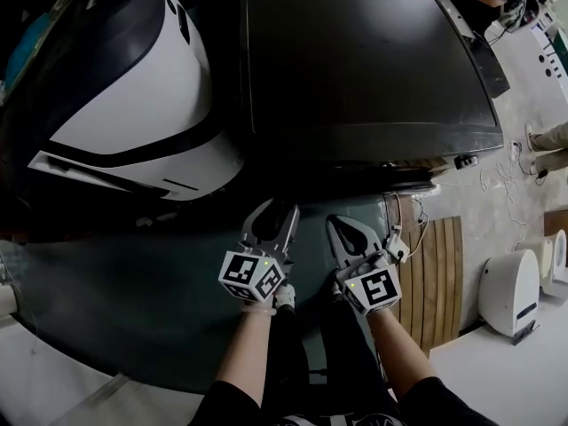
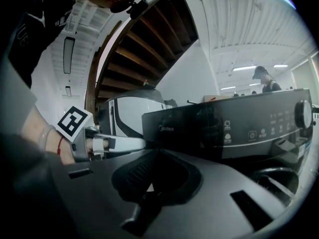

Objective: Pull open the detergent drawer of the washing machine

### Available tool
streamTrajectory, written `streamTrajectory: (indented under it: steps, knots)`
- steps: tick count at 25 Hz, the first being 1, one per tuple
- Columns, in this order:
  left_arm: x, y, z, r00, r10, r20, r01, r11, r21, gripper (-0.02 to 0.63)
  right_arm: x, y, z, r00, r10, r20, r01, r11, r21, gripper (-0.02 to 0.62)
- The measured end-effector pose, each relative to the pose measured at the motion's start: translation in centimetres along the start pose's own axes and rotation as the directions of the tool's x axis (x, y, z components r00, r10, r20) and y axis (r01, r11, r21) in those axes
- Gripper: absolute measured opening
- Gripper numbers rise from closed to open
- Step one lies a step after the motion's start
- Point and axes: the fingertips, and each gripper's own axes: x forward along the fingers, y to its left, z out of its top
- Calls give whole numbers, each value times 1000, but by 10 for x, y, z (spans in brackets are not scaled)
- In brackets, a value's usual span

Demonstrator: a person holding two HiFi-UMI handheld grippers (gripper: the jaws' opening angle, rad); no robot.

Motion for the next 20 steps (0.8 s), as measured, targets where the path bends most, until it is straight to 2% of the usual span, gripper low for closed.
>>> streamTrajectory:
  steps: [5,12,17,20]
  knots:
    - [15,2,-6,999,-28,24,30,995,-92,123,7,1,0,1000,24,1,-24,1000,-1,12]
    - [32,1,-7,995,-55,87,72,977,-203,124,11,-9,-15,1000,13,-18,-13,1000,-7,12]
    - [37,1,-6,983,-71,170,122,942,-311,126,12,-13,-20,999,22,-29,-22,1000,-13,12]
    - [42,4,-8,979,-71,192,140,917,-373,159,11,-14,-26,999,20,-35,-20,1000,6,12]
